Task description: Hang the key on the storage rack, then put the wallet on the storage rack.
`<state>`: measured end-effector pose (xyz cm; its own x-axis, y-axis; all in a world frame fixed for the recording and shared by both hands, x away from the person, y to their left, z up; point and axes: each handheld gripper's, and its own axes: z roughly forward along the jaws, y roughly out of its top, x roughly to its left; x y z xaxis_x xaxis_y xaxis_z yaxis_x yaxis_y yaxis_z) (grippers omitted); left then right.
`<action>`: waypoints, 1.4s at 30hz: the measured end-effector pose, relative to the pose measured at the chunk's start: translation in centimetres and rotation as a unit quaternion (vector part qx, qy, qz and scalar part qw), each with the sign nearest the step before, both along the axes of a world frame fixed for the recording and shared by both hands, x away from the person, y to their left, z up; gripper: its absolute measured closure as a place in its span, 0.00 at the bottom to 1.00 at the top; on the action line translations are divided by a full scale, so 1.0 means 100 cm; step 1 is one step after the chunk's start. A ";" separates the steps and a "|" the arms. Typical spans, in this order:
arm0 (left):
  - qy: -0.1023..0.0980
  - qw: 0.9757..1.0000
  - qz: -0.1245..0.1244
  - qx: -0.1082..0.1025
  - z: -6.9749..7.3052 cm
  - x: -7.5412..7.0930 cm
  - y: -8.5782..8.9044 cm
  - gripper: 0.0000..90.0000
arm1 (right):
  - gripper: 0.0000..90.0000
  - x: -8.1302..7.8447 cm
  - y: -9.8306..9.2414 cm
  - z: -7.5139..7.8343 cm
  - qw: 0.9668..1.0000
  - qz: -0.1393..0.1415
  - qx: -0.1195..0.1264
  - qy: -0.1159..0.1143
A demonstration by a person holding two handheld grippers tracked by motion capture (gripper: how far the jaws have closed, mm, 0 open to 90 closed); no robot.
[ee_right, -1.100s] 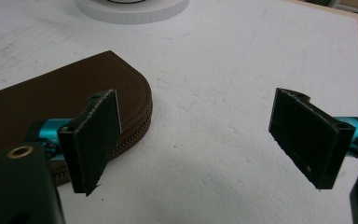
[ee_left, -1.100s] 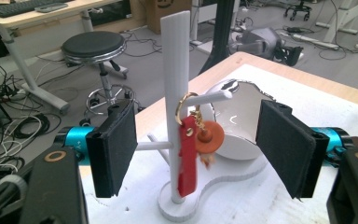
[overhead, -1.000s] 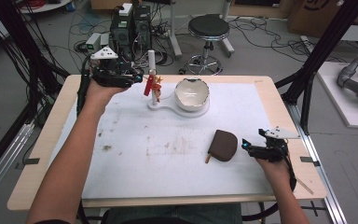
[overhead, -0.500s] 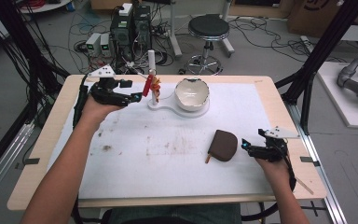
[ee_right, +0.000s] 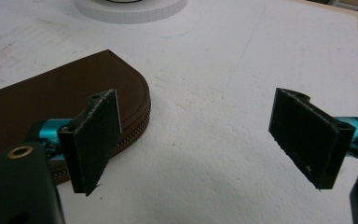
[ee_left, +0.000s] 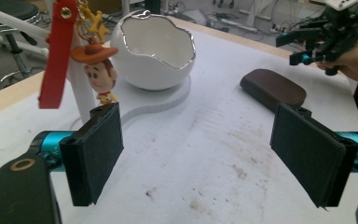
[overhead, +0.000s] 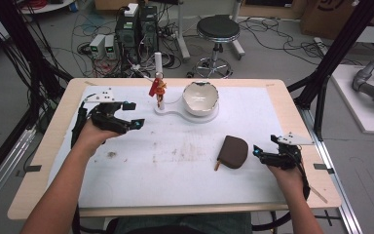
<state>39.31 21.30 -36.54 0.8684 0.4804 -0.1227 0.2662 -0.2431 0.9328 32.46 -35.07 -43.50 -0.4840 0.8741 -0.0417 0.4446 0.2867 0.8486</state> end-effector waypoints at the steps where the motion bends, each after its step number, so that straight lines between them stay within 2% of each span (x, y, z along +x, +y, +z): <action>1: 0.001 1.000 0.000 -0.004 -0.002 -0.002 0.002 0.18 | 0.19 0.000 0.000 0.000 1.000 0.001 0.000 0.000; 7: 0.009 1.000 0.015 -0.004 -0.019 -0.011 0.009 0.18 | 0.19 0.001 0.002 0.000 1.000 0.003 -0.002 0.000; 10: 0.011 1.000 0.018 -0.001 -0.021 -0.014 0.010 0.18 | 0.19 0.002 0.003 0.002 1.000 0.002 -0.003 -0.003; 15: 0.013 1.000 0.016 -0.008 -0.029 -0.022 0.006 0.18 | 0.19 0.003 0.007 0.003 1.000 0.006 -0.006 -0.003; 20: 0.019 1.000 0.015 0.000 -0.036 -0.027 -0.001 0.18 | 0.19 0.005 0.008 0.003 1.000 0.006 -0.006 -0.004; 25: 0.011 1.000 0.026 0.000 -0.035 -0.032 -0.005 0.18 | 0.19 0.005 0.009 0.002 1.000 0.009 -0.005 -0.002; 33: 0.005 1.000 0.013 0.007 -0.036 -0.035 -0.018 0.18 | 0.19 0.001 0.003 0.002 1.000 0.003 0.000 -0.006; 38: 0.001 1.000 0.006 0.013 -0.035 -0.034 -0.032 0.18 | 0.19 -0.002 0.001 0.003 1.000 0.001 -0.001 -0.007; 42: 0.005 1.000 -0.009 0.017 -0.037 -0.034 -0.046 0.18 | 0.19 -0.005 -0.001 0.003 1.000 -0.003 -0.001 -0.008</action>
